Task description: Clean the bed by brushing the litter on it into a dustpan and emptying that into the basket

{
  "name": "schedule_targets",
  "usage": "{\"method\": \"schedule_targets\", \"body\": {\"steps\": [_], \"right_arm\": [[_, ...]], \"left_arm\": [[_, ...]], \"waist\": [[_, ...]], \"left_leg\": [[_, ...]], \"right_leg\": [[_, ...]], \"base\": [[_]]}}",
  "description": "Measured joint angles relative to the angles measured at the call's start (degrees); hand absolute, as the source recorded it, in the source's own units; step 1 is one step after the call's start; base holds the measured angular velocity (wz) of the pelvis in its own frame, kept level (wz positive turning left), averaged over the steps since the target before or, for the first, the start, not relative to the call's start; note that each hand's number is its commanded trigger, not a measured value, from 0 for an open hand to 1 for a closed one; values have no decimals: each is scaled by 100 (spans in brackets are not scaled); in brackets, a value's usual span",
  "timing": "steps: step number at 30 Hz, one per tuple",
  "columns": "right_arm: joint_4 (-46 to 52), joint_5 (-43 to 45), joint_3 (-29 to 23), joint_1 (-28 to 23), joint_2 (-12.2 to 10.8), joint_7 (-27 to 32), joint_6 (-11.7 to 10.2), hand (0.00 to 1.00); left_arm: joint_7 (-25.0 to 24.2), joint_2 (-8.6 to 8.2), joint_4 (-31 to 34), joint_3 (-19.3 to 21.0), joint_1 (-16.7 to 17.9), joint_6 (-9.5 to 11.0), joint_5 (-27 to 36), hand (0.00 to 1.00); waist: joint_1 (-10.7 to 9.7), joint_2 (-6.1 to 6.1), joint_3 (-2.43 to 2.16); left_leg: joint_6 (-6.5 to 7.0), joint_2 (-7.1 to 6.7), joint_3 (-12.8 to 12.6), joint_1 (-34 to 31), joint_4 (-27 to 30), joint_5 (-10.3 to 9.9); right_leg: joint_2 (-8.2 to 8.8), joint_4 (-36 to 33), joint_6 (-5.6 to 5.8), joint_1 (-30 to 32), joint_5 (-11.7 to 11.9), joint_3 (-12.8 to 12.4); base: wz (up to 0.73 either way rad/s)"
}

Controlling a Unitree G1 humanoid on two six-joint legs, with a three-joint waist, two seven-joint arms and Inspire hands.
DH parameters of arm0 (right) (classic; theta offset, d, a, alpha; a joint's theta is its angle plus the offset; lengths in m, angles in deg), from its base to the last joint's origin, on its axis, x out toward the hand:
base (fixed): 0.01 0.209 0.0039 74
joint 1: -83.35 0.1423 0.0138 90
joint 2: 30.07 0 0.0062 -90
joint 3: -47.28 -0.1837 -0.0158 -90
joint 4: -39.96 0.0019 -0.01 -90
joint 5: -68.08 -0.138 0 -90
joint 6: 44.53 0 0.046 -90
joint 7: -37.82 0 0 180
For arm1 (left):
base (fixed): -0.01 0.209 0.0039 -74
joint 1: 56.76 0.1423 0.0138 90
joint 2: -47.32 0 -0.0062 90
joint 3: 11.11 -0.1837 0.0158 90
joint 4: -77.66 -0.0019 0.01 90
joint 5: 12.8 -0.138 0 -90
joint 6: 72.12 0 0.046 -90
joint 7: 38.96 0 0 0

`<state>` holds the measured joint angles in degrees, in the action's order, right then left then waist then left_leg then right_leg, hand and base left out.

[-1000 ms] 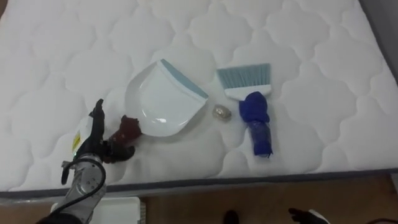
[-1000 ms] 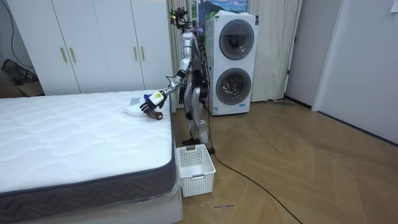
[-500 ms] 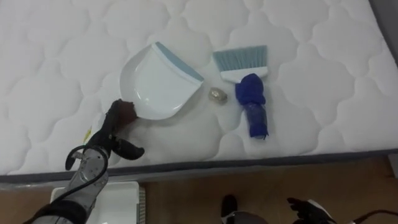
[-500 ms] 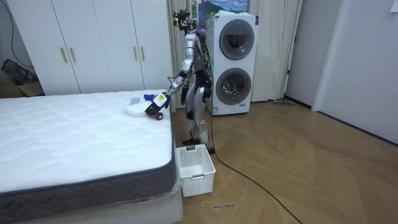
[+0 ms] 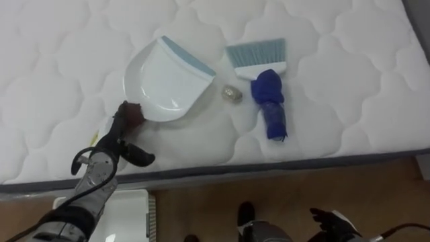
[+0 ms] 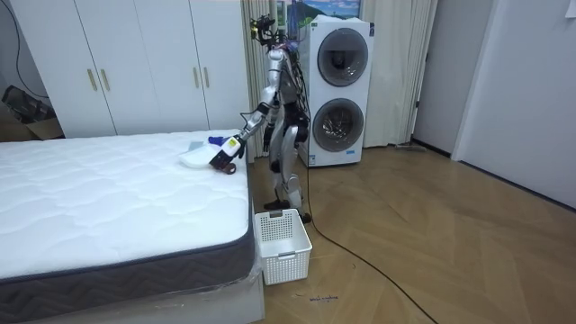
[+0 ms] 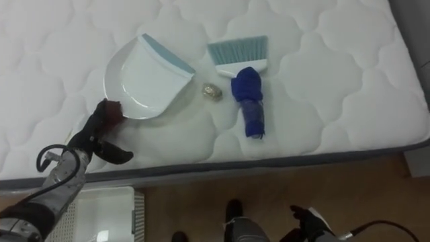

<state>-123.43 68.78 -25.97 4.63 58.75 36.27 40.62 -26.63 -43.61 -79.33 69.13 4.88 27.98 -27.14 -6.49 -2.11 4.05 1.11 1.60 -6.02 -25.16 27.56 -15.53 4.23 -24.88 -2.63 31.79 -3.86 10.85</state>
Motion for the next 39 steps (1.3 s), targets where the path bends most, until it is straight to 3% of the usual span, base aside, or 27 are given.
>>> {"method": "schedule_targets", "body": {"steps": [11, 12, 13, 14, 15, 20, 28, 31, 39], "right_arm": [[-30, -486, 3, -6, -70, 172, 5, 0], [-25, -495, 3, -15, -71, 174, 15, 0], [-21, -496, 4, -18, -77, 175, 33, 0], [-16, -496, 3, -24, -89, 182, 76, 0], [-7, -508, 7, -25, -99, 198, 80, 0], [59, -797, 157, -12, -107, 226, 121, 0], [212, -1207, 328, -7, -123, 304, 200, 0], [225, -1231, 402, 17, -138, 343, 195, 0], [380, -1396, 457, -73, -141, 341, 246, 0]], "left_arm": [[135, 99, -205, 0, -122, -260, -129, 0], [174, 102, -215, -1, -121, -269, -185, 46], [194, 102, -225, -1, -121, -277, -230, 73], [232, 102, -243, -1, -122, -325, -280, 94], [263, 105, -249, -7, -122, -376, -283, 100], [555, 174, -393, -178, -216, -447, -276, 100], [604, 206, -460, -411, -360, -639, -282, 100], [589, 206, -518, -462, -363, -739, -312, 100], [577, 157, -600, -455, -381, -756, -236, 100]], "waist": [[-132, -54, 39], [-135, -53, 40], [-133, -52, 42], [-150, -49, 43], [-174, -48, 44], [-286, -39, 53], [-344, 38, 101], [-443, 43, 99], [-461, 72, 89]], "left_leg": [[-9, 22, -49, -104, 143, -73], [-10, 33, -59, -127, 205, -104], [-7, 48, -83, -132, 228, -117], [-2, 74, -120, -139, 274, -141], [-4, 84, -126, -159, 355, -186], [10, 95, -125, -359, 705, -333], [52, 74, -127, -534, 926, -397], [71, 66, -138, -629, 1021, -438], [73, 76, -142, -694, 1044, -454]], "right_leg": [[-25, -137, -12, 141, -17, -103], [-25, -199, -16, 174, -42, -109], [-30, -216, -18, 183, -46, -115], [-27, -260, -26, 192, -58, -111], [-19, -343, -34, 221, -96, -108], [40, -701, -43, 426, -237, -97], [68, -891, -5, 583, -279, -159], [87, -989, 10, 684, -313, -181], [67, -992, 17, 749, -318, -194]], "base": [[-3], [-7], [-6], [-7], [-5], [0], [0], [0], [0]]}}
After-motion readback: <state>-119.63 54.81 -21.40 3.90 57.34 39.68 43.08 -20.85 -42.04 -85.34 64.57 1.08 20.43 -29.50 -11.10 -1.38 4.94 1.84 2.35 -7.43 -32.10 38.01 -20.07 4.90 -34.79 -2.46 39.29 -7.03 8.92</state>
